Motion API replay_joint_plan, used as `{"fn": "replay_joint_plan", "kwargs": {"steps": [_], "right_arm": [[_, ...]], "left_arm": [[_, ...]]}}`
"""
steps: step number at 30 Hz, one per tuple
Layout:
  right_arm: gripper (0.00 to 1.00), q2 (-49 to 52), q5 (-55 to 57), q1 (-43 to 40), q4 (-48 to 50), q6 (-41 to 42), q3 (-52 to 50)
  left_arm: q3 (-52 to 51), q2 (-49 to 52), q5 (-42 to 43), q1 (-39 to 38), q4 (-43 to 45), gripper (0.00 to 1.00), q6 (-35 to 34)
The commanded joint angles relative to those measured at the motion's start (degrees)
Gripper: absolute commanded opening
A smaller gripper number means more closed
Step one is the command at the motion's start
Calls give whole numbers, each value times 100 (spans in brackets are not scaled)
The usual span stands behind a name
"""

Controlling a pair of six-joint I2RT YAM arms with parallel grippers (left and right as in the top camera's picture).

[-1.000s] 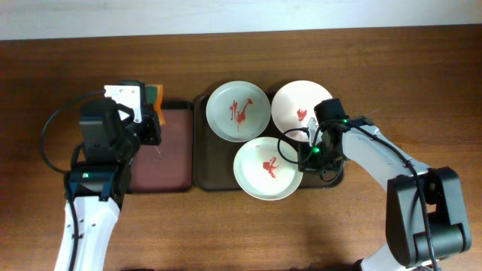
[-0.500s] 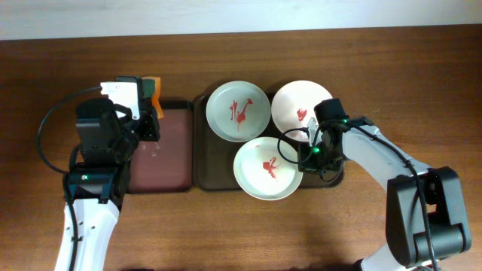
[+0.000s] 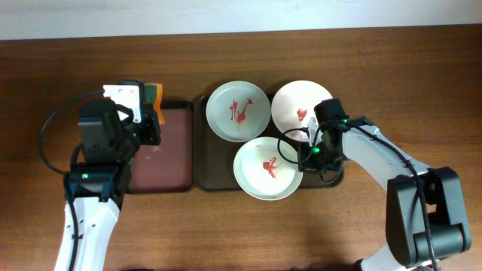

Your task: Clean dirty plates on tray and stack at the side

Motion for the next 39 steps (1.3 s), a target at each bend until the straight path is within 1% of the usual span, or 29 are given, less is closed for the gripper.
{"fn": "replay_joint_plan", "kwargs": {"steps": [1,8,10,13,14,16,17,19,20,21,24,26,29,31,33,36,39], "right_arm": [[4,87,-4,46,0,11,-20],[4,87,-4,46,0,11,-20],[4,87,-4,46,2,11,-20],[4,87,-4,46,0,11,-20],[4,87,-4,46,0,11,-20],[4,87,-4,46,0,11,-20],[4,87,-4,46,0,11,-20],[4,87,-4,46,0,11,-20],[4,87,-4,46,0,11,-20],[4,87,-4,46,-2,11,-20],[4,87,-7,46,0,11,-20],[4,87,-7,46,-2,11,-20],[4,87,-7,46,-2,11,-20],[4,87,-4,46,-2,11,-20],[4,87,-4,46,-2,11,-20],[4,87,-4,46,0,11,-20],[4,87,-4,46,-2,11,-20]], "left_arm": [[105,365,-17,15,-212,0,-63],[105,1764,50,15,-907,0,-85],[105,2170,70,15,-1115,0,-201],[105,2297,247,15,-1130,0,-256],[105,2297,396,15,-1132,0,-254],[236,2170,1513,15,-1036,0,-249],[369,2057,1941,2,-890,0,-267],[492,1919,2085,-306,-479,0,-1014],[490,1947,2083,-634,-479,0,-1340],[490,1967,2083,-863,-455,0,-1526],[490,2162,2061,-2166,131,0,-2249],[490,2505,2061,-2697,614,0,-2800],[490,3093,2063,-3093,1082,0,-3523],[490,3429,2085,-3217,1349,0,-3950],[490,3630,2159,-3351,1456,0,-4127],[490,4015,2201,-3639,1506,0,-4712],[490,4186,2275,-3757,1593,0,-4817]]}}
